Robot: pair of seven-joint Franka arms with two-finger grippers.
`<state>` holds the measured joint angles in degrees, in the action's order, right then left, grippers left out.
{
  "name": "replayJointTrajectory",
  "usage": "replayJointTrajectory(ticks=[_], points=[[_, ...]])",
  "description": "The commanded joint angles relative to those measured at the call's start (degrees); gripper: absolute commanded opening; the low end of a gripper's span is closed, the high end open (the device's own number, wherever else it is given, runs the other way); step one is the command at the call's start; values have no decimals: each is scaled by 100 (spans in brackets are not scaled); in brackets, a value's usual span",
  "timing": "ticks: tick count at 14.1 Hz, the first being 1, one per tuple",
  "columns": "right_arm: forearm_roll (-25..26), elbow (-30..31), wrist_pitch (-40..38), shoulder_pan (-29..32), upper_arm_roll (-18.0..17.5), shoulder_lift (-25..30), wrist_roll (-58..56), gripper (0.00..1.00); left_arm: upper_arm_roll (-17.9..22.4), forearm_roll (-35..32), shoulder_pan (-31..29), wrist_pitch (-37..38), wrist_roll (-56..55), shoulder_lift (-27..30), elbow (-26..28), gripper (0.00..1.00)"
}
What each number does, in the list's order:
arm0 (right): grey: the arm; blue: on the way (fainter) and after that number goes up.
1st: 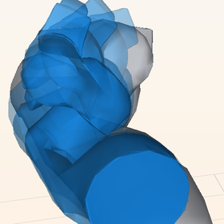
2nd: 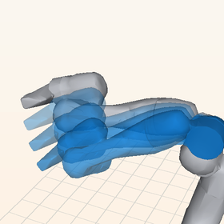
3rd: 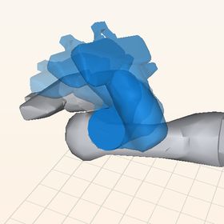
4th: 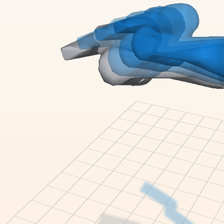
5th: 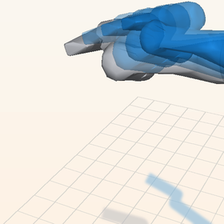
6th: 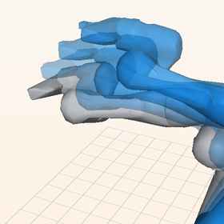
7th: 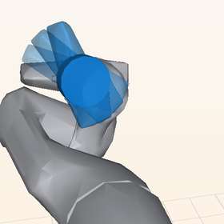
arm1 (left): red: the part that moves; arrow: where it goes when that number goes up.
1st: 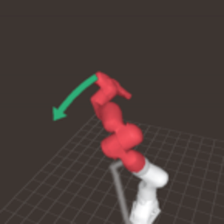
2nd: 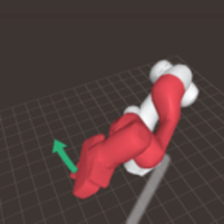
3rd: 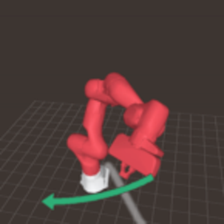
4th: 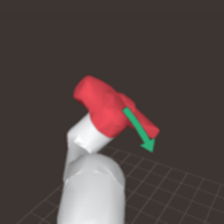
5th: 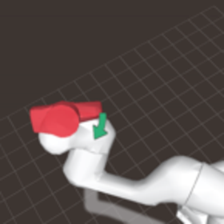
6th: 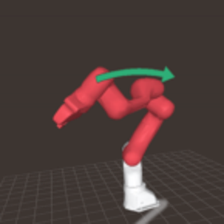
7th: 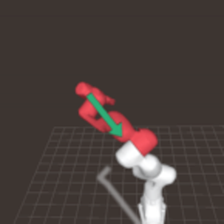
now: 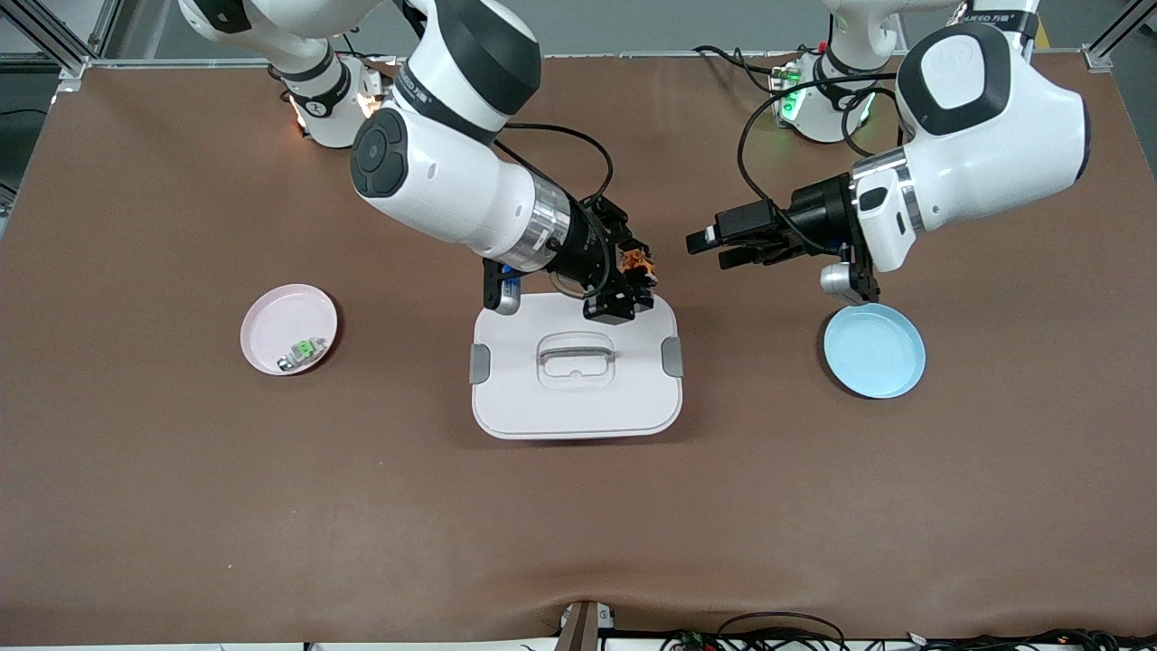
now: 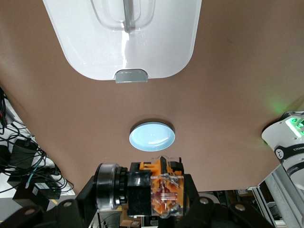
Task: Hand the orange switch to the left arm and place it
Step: 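Hold the switch above the box while the left gripper reaches it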
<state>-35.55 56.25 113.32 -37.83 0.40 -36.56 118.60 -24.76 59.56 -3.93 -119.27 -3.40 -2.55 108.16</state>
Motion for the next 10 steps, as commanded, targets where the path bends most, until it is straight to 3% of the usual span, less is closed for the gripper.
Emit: replayJointTrajectory(ticks=[1,10], points=[[-75,-246,23,-22,30,-124,129,0,-108,109,59,-183,94,-272,-269,100],[-84,-290,138,-22,-13,-132,181,0,-117,30,489,-614,77,-563,-489,100]])
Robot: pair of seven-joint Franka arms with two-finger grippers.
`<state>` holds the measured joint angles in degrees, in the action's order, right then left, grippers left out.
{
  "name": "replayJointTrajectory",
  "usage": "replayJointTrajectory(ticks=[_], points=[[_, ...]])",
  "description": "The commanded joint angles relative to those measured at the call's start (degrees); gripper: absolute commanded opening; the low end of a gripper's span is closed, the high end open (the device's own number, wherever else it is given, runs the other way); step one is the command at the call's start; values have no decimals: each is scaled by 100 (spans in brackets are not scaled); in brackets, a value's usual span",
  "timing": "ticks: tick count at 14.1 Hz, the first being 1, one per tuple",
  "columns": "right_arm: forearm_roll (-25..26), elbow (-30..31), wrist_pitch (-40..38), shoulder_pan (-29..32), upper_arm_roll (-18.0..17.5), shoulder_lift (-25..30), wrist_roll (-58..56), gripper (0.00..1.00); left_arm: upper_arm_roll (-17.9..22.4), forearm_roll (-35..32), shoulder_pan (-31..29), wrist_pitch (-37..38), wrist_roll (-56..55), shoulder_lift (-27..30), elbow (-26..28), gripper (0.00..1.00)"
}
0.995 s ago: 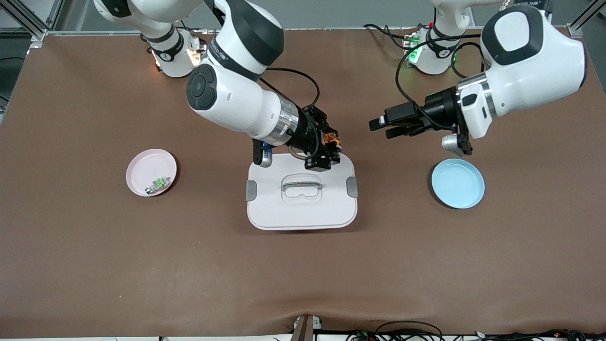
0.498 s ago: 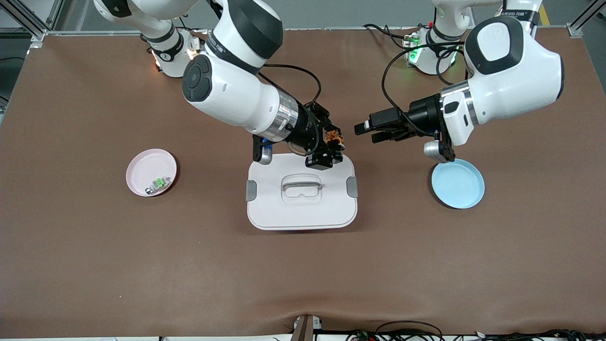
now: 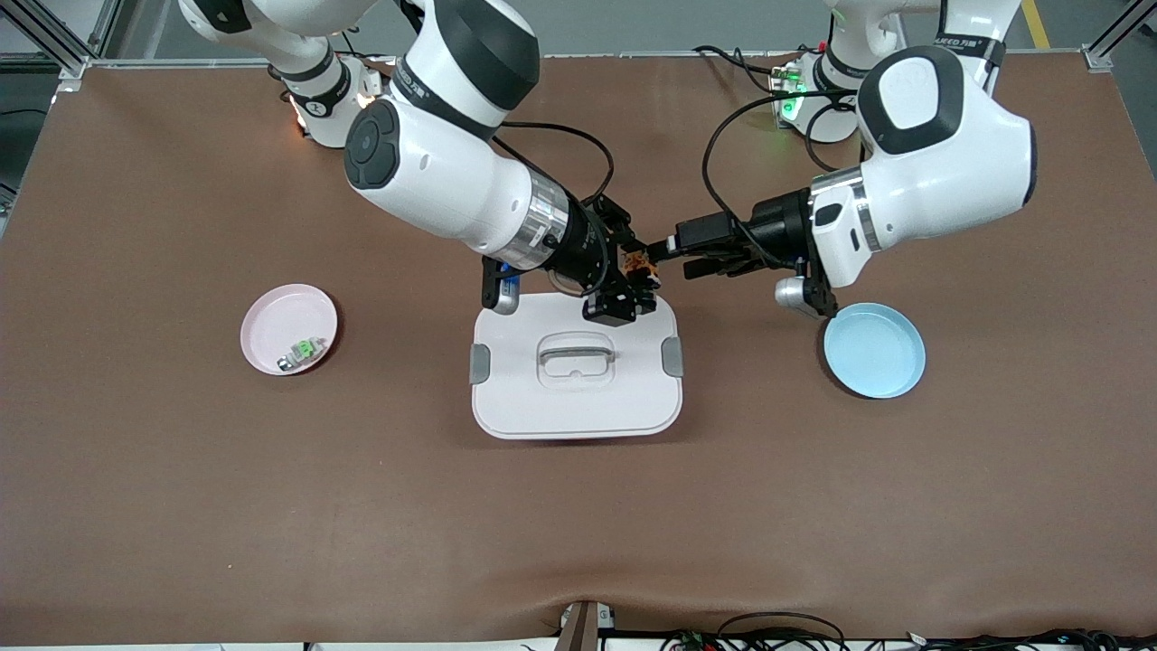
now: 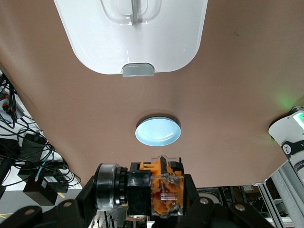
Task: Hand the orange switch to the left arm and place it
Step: 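Hold the switch above the box while the left gripper reaches it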
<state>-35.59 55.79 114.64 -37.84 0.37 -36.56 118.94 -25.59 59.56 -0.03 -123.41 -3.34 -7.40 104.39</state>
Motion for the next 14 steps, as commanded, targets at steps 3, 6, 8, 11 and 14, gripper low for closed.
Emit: replayJointTrajectory(ticks=[3,6,8,11,14], points=[[-80,-244,-3,30,-98,-158,262,0,-34,21,223,-271,71,-129,-112,100],[-89,-244,-4,83,-159,-158,262,0,-34,12,267,-377,71,-183,-112,100],[-89,-244,-12,127,-221,-158,262,0,-34,12,267,-377,80,-235,-121,90],[-98,-244,-12,136,-221,-158,262,0,-34,3,258,-377,80,-244,-121,43],[-98,-244,-4,145,-221,-158,262,0,-34,3,258,-377,71,-235,-156,9]])
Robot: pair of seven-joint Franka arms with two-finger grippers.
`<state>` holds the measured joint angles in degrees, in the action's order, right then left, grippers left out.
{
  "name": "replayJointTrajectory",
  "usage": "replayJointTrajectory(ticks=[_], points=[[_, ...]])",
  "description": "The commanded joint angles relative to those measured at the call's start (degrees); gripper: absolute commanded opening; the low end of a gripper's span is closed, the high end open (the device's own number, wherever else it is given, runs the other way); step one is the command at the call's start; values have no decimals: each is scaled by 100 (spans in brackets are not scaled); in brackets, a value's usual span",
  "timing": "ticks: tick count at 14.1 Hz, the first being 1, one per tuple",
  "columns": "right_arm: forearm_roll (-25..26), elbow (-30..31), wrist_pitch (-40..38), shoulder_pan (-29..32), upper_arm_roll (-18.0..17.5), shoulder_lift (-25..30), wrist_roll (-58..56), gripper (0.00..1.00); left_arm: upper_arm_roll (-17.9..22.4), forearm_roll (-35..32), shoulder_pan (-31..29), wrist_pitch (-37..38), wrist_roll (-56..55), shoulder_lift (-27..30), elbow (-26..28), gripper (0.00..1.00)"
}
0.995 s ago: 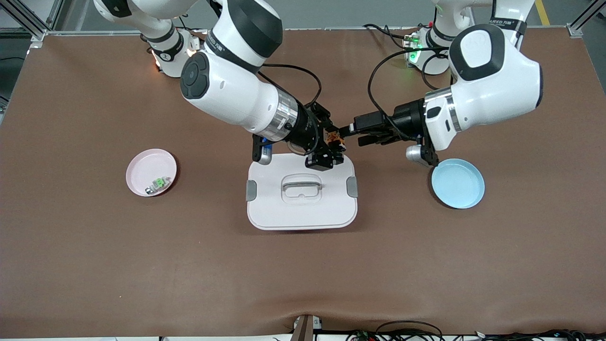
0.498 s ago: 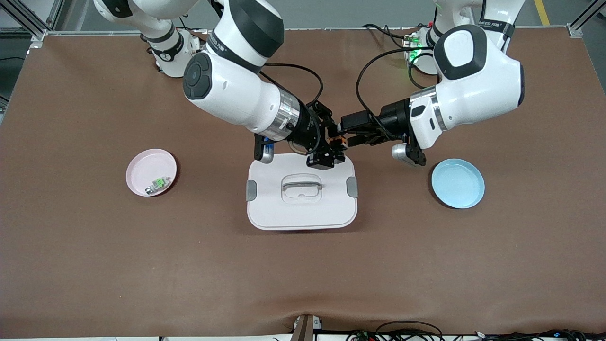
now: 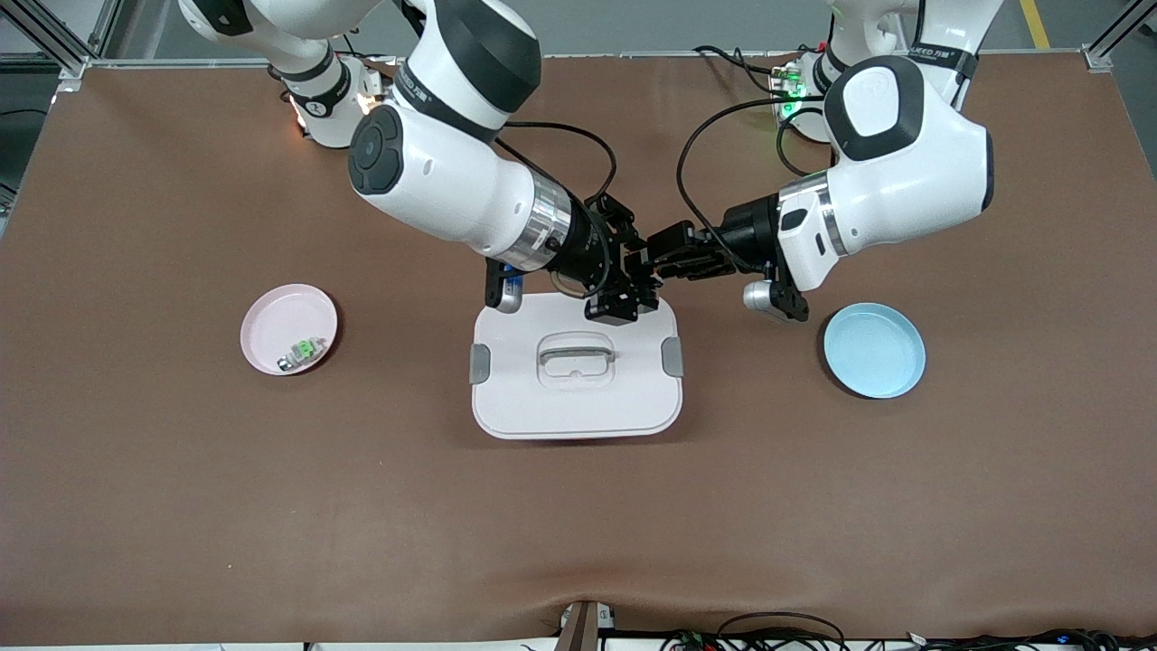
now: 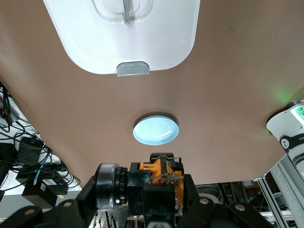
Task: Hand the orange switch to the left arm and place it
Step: 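Grasp the switch with the left gripper and open the right gripper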
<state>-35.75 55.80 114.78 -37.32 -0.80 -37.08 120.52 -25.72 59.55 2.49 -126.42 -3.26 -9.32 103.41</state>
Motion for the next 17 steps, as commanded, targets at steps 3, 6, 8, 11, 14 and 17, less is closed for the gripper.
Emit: replayJointTrajectory(ticks=[3,6,8,11,14,17], points=[[-124,-245,-8,102,-104,-106,104,3,-21,13,6,-76,-26,-44,-58,0],[-142,-245,1,102,-87,-106,95,100,-21,4,-3,-85,-35,-35,-58,0],[-151,-245,27,163,-87,-106,77,100,-21,4,5,-85,-35,-35,-58,0],[-151,-245,-8,312,-95,-98,42,100,-12,13,-3,-102,-35,-27,-49,0],[-160,-245,-139,584,-113,-71,-98,100,-3,-40,-73,-102,-35,35,-49,0],[-186,-245,-770,848,-104,-10,-807,100,49,-426,-178,-41,-52,245,3,0]])
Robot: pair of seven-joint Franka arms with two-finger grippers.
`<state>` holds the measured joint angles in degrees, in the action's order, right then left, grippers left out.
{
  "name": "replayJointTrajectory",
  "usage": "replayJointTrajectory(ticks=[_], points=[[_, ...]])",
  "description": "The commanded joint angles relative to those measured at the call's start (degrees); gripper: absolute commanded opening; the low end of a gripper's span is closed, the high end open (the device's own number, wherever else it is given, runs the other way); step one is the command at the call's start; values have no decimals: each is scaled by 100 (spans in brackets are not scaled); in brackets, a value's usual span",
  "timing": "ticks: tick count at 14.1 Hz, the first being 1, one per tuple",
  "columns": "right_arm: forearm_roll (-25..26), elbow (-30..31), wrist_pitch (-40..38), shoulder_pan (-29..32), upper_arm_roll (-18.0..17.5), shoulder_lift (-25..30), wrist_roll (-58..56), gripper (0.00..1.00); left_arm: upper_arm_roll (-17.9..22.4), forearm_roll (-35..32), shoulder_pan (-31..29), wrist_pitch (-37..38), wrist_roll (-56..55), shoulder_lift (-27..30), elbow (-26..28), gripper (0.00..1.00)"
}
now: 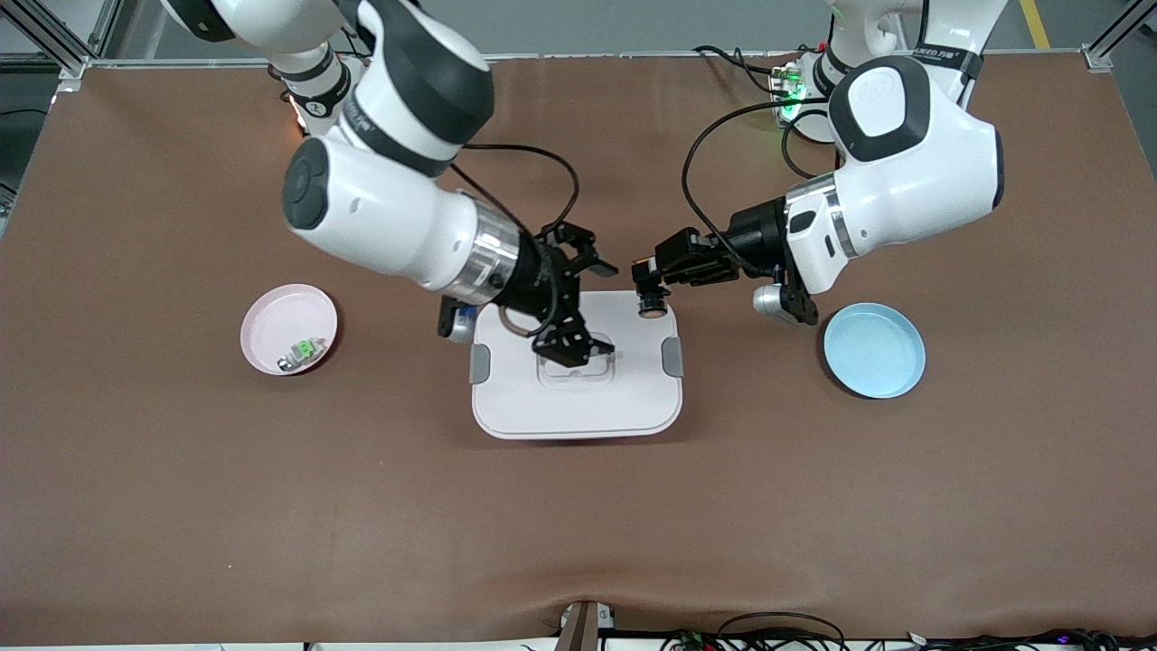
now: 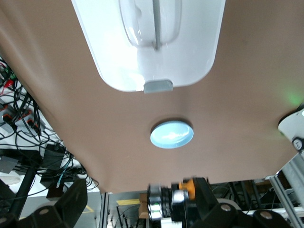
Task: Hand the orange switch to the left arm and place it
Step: 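Carry the switch to the blue plate while the right gripper withdraws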
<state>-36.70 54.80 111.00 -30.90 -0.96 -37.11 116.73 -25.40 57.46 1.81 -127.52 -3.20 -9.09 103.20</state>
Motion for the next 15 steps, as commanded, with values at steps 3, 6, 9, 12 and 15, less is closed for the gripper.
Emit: replayJointTrajectory(ticks=[3,6,9,12,15], points=[[-13,-128,-1035,452,8,274,-1711,100,18,-717,-566,472,-390,617,86,0],[469,-119,-1553,690,0,467,-3195,100,18,-1927,-787,745,-1584,917,69,0],[769,-110,-2299,1058,17,608,-5057,100,9,-3010,-954,1087,-2508,1058,86,0],[1593,-93,-2723,1217,0,775,-6518,100,9,-3592,-1182,1448,-2703,1058,95,0],[2499,-75,-2960,1218,-9,872,-7599,100,9,-4354,-1437,1467,-3703,979,52,0]])
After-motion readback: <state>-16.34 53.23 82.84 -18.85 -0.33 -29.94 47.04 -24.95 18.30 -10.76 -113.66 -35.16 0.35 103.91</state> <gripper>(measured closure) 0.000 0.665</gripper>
